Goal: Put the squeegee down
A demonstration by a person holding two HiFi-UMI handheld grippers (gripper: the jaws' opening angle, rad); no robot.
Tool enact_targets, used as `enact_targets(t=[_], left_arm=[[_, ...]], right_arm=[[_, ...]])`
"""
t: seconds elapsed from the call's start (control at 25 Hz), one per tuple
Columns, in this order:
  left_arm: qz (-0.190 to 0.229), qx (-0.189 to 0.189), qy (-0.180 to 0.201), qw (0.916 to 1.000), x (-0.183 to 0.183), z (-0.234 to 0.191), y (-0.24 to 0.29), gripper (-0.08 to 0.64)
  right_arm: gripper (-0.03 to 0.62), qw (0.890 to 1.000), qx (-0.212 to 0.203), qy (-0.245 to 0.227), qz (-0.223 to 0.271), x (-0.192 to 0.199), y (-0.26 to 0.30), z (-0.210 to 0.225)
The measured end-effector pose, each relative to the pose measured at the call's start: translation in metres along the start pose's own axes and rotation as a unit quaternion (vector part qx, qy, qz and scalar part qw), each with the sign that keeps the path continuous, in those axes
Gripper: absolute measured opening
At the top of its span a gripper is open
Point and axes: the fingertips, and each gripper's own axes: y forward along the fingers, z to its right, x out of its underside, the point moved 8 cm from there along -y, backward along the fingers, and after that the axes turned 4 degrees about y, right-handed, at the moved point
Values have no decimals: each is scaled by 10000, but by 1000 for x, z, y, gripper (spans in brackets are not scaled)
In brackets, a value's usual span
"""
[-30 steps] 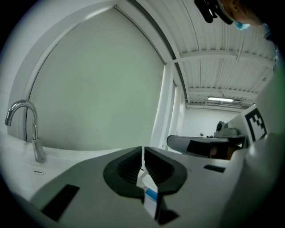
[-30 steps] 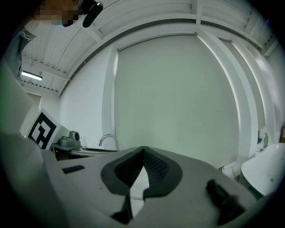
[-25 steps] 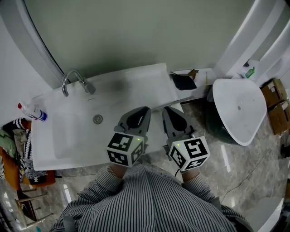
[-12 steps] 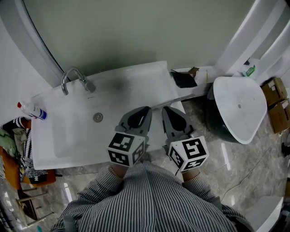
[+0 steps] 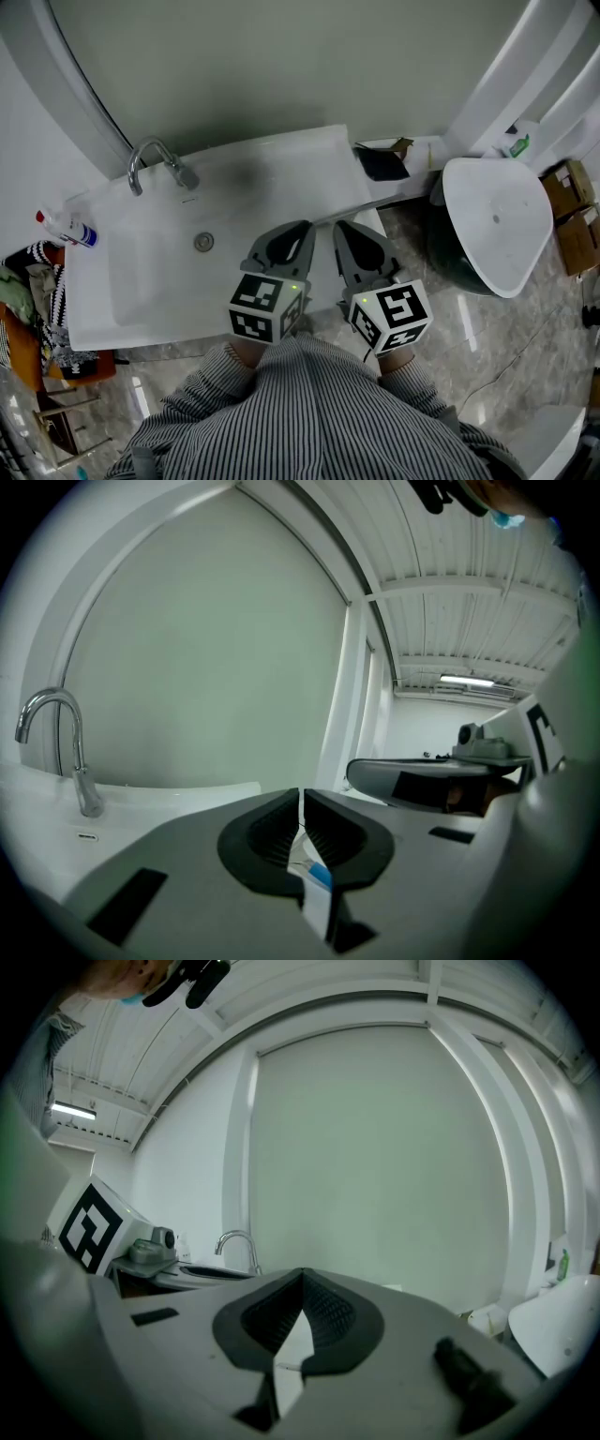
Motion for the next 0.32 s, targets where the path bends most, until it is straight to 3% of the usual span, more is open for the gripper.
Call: enact_targets(t=[0.32], left_arm=[[10,19,5,10000,0,0,2,26]], right_arm=[[15,10000,-7,-28,-32,0,2,1]])
